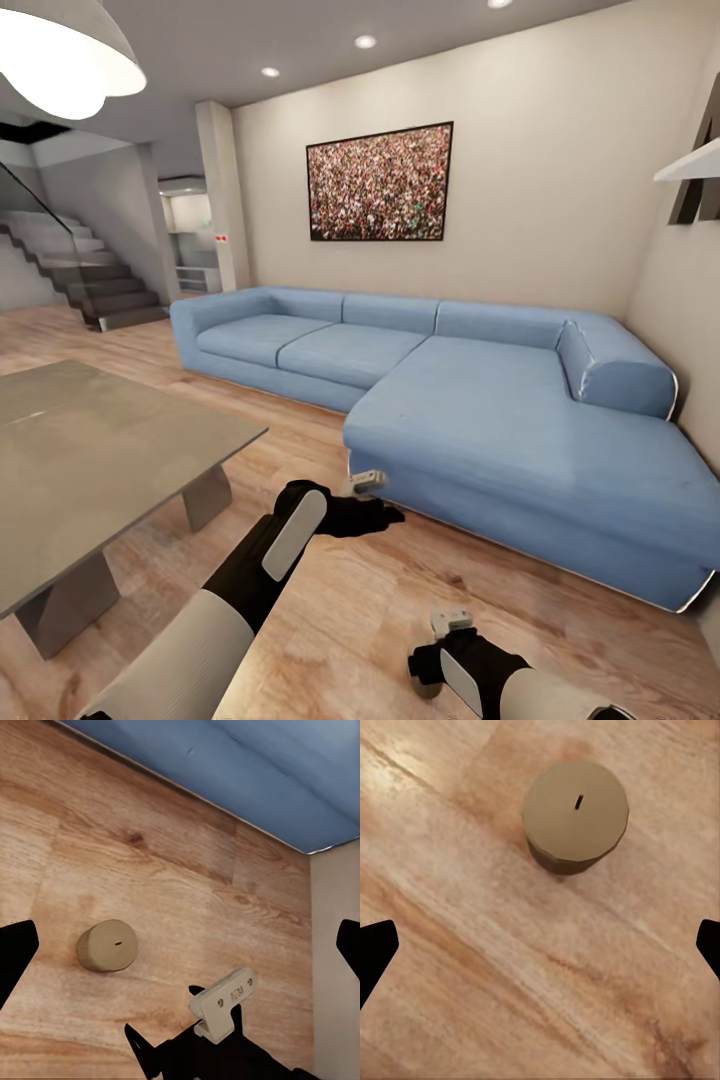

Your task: Place each of the two pumpkins and all three candles from the living room inside a cabinet in the living room (use any cabinet), then make sure every cabinet is closed, and position the cauldron so it is next to a table in the living room.

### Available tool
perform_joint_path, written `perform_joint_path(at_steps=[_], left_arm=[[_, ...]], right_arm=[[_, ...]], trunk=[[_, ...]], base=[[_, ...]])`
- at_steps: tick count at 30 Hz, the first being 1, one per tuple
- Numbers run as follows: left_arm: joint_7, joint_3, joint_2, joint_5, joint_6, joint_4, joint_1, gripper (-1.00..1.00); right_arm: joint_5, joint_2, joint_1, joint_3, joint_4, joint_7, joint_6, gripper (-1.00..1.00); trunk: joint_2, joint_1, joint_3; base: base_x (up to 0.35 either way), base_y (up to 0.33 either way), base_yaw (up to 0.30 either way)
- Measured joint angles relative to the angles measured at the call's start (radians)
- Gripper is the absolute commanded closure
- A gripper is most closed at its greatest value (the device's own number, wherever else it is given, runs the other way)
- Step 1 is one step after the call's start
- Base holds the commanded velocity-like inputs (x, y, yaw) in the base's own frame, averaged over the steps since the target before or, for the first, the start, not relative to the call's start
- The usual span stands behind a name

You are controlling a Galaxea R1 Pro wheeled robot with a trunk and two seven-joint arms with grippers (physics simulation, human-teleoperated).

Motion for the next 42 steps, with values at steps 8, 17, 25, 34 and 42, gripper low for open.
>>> perform_joint_path(at_steps=[8, 17, 25, 34, 42], left_arm=[[0.0, 0.0, 0.0, 0.0, 0.0, 0.002, 0.0, -1.0], [0.0, 0.0, -0.001, 0.0, 0.0, 0.002, 0.0, -1.0], [-0.001, 0.0, -0.001, 0.0, -0.001, 0.002, 0.0, -1.0], [-0.001, 0.0, -0.001, 0.0, -0.007, 0.017, 0.0, -1.0], [-0.001, 0.0, -0.001, 0.0, -0.008, 0.04, 0.0, -1.0]], right_arm=[[-0.003, 0.0, 0.001, 0.0, 0.0, -0.002, -0.011, -1.0], [-0.003, -0.001, 0.001, 0.0, 0.0, -0.002, -0.067, -1.0], [-0.007, -0.001, 0.002, -0.002, 0.0, -0.001, -0.072, -1.0], [-0.032, -0.004, 0.002, -0.003, 0.0, -0.001, -0.073, -1.0], [-0.099, -0.004, 0.002, -0.002, 0.0, 0.001, -0.073, -1.0]], trunk=[[-0.002, 0.004, -0.031], [-0.004, 0.008, -0.066], [-0.006, 0.011, -0.097], [-0.006, 0.011, -0.097], [-0.006, 0.011, -0.097]], base=[[0.0, 0.0, 0.0], [0.0, 0.0, 0.0], [0.0, 0.0, 0.0], [0.0, 0.0, 0.0], [0.207, 0.0, 0.0]])
